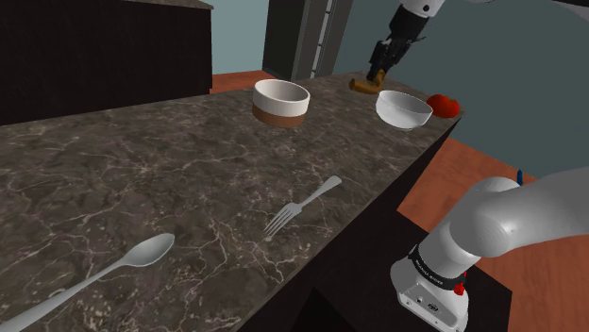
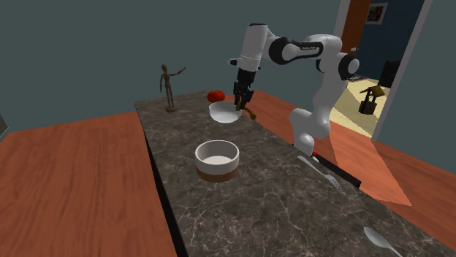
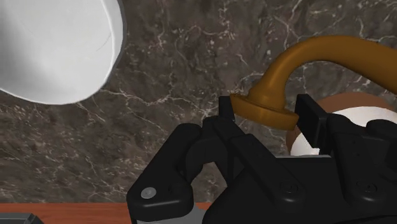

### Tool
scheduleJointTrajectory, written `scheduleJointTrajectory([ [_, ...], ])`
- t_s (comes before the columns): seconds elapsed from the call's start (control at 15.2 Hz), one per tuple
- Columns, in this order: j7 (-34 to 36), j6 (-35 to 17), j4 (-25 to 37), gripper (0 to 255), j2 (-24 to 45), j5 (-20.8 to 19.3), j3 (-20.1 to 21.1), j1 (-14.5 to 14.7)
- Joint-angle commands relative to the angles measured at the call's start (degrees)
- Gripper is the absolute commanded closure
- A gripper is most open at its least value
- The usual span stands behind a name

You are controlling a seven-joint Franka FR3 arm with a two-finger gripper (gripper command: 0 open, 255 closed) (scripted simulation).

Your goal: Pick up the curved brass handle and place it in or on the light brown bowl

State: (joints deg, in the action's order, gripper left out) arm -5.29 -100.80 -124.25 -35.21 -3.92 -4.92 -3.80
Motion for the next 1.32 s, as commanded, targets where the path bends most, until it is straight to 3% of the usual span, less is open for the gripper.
scheduleJointTrajectory([
  [0.0, 0.71, 0.07, 1.88, 255, 1.86, 0.31, 0.58, 0.30],
  [0.66, 8.16, -1.32, 19.41, 255, 21.11, 1.48, 6.05, 2.79],
  [0.99, 11.68, 0.29, 31.54, 255, 31.81, 0.72, 8.31, 4.03],
  [1.06, 12.80, 1.26, 36.25, 255, 35.63, 0.27, 8.96, 4.53],
  [1.25, 12.90, -1.25, 33.05, 255, 34.94, 0.30, 8.87, 4.56],
])
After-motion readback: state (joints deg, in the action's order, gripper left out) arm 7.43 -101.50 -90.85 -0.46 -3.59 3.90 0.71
